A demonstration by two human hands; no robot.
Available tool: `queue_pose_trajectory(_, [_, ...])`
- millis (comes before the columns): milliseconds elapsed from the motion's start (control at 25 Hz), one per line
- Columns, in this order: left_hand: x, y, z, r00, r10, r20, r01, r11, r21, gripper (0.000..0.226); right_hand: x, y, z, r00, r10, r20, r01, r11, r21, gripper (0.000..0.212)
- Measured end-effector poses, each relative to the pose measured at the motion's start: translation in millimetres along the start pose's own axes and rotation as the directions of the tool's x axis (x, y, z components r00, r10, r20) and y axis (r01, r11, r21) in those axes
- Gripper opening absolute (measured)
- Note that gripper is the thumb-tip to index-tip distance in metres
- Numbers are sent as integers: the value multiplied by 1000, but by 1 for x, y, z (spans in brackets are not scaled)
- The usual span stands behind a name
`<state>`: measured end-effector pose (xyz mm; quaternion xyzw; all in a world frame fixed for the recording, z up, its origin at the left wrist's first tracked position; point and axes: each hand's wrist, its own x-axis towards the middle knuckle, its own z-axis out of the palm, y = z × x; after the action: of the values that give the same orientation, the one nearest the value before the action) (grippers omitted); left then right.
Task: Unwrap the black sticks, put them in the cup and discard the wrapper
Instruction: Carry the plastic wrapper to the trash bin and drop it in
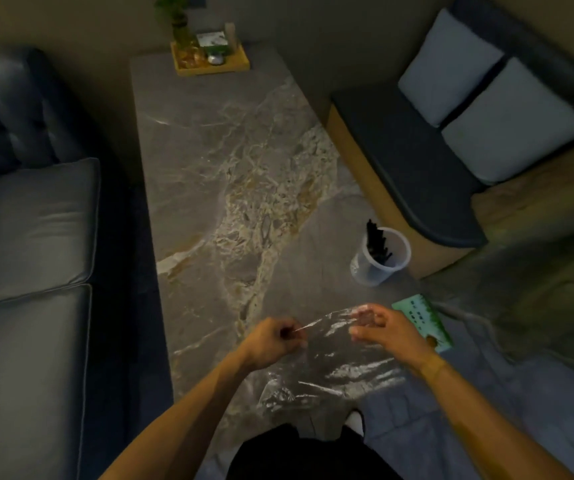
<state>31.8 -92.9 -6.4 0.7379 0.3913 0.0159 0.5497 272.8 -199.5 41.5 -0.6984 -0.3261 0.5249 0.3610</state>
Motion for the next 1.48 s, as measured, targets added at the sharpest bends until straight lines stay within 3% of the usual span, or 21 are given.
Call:
queue_pose_trajectory(120, [14,32,25,1000,20,14,-18,991,-134,12,-35,22,-49,994,74,-83,-68,995,72,22])
queue_pose_trajectory(200, [22,50,42,1000,18,17,-13,967,-253,11,-64,45,-76,981,144,-130,-112,967,229,30])
queue_pose_trajectory(360, [35,104,111,990,56,128,-13,950,-313,10,-135,96,-112,955,178,-237,-67,907,415,49])
queue_pose_trajectory(560, [41,170,215,967,78,241,31,908,-418,13,-199,154,-153,924,172,-341,-1,894,448,41])
queue_pose_trajectory(760, [41,230,322,962,51,267,98,850,-517,21,-263,222,-201,859,226,-458,55,850,524,34])
queue_pose_trajectory(880, [40,262,370,945,23,327,161,836,-525,15,-297,251,-210,825,262,-500,74,827,557,22])
queue_pose_trajectory(1080, [48,302,443,891,38,452,172,893,-415,9,-347,288,-212,742,337,-579,126,779,615,25])
queue_pose_trajectory(1480, [78,362,543,835,50,548,154,935,-319,14,-387,332,-244,488,612,-623,152,643,751,17])
